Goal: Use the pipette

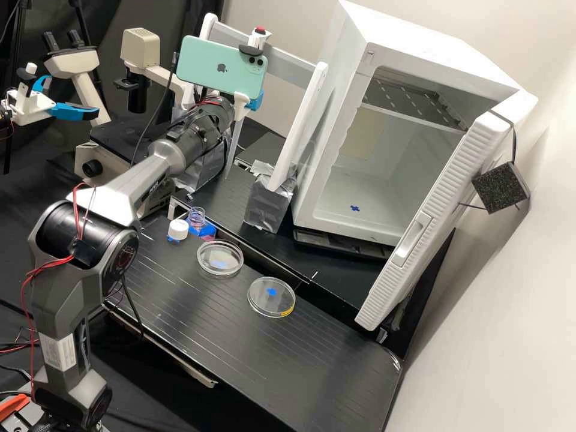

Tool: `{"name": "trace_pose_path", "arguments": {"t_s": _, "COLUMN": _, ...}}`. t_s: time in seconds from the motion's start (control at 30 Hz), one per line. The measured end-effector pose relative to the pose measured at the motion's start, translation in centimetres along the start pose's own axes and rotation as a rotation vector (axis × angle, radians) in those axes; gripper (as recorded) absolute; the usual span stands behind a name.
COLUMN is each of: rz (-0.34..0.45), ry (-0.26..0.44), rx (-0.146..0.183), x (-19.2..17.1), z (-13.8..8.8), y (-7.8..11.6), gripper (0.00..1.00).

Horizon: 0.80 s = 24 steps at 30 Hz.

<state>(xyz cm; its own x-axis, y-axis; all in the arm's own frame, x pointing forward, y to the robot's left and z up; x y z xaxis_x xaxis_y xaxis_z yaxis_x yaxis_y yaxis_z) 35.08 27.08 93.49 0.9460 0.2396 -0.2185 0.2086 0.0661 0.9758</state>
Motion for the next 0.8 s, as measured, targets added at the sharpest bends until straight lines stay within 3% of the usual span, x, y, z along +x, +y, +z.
{"name": "trace_pose_path", "arguments": {"t_s": 0.2, "rz": 0.01, "ry": 0.017, "rx": -0.023, "x": 0.0, "z": 0.1, "y": 0.3, "gripper": 0.0}}
{"name": "trace_pose_path", "arguments": {"t_s": 0.47, "rz": 0.022, "ry": 0.017, "rx": -0.026, "x": -0.2, "z": 0.8, "y": 0.4, "gripper": 0.0}}
{"name": "trace_pose_path", "arguments": {"t_s": 0.8, "rz": 0.012, "ry": -0.03, "rx": -0.052, "x": -0.2, "z": 0.9, "y": 0.7, "gripper": 0.0}}
